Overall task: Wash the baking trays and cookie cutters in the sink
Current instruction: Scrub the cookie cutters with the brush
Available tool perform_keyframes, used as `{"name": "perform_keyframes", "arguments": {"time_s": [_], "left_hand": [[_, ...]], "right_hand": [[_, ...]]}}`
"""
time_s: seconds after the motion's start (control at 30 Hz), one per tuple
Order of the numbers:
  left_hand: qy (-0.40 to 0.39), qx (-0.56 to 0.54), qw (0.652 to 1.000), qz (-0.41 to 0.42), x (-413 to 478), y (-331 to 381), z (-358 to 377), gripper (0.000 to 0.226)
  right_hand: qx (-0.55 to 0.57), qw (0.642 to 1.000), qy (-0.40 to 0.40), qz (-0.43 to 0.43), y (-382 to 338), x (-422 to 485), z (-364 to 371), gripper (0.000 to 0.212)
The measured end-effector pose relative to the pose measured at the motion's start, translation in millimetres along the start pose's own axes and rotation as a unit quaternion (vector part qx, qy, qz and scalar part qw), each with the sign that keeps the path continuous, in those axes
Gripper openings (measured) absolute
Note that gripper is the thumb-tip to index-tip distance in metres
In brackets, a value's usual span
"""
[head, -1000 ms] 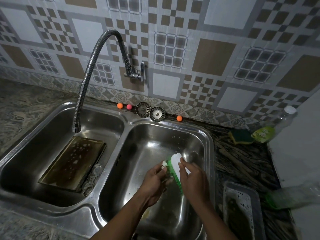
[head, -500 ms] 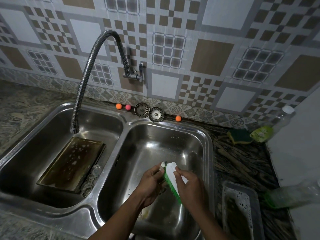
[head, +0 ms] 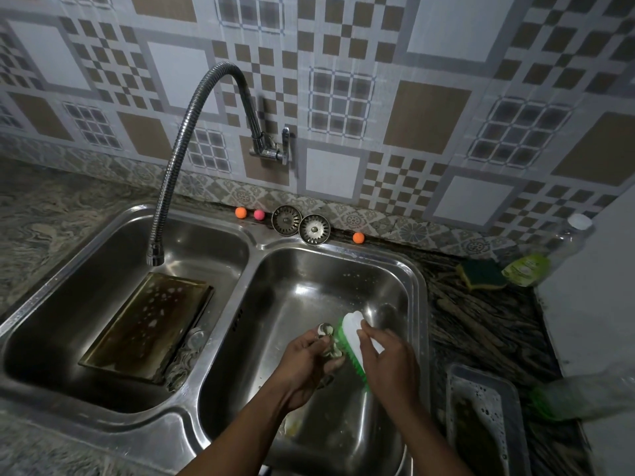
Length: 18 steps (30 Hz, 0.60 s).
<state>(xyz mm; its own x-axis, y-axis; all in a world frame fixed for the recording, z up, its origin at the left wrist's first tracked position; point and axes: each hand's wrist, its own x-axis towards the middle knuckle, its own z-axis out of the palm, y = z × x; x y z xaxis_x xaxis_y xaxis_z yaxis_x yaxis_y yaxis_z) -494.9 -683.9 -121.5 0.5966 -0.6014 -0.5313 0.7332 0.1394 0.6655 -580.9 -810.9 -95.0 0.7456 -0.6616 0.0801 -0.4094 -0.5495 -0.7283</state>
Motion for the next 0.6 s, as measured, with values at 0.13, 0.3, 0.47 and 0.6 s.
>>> {"name": "perform_keyframes", "arguments": {"time_s": [0.13, 0.3, 0.47, 0.6], "left_hand": [[0.003, 0.006, 1.0, -0.002, 3.5, 1.1, -2.7, 0.029], [0.019, 0.01, 1.0, 0.01, 6.9, 6.4, -14.2, 0.025], [0.033, -0.012, 0.999, 0.03, 5.7, 22.4, -20.4, 0.022], [0.056, -0.037, 0.996, 0.063, 1.2, 65.7, -42.6, 0.016]], "right_hand": [[0.01, 0.999, -0.02, -0.036, -1.4, 8.5, 0.9, 0.023], [0.031, 0.998, -0.002, -0.06, -14.4, 14.9, 1.1, 0.021], [0.047, 0.997, 0.008, -0.054, -25.8, 18.9, 10.7, 0.018], [0.076, 0.996, -0.007, -0.039, -26.1, 15.8, 14.0, 0.018]]}}
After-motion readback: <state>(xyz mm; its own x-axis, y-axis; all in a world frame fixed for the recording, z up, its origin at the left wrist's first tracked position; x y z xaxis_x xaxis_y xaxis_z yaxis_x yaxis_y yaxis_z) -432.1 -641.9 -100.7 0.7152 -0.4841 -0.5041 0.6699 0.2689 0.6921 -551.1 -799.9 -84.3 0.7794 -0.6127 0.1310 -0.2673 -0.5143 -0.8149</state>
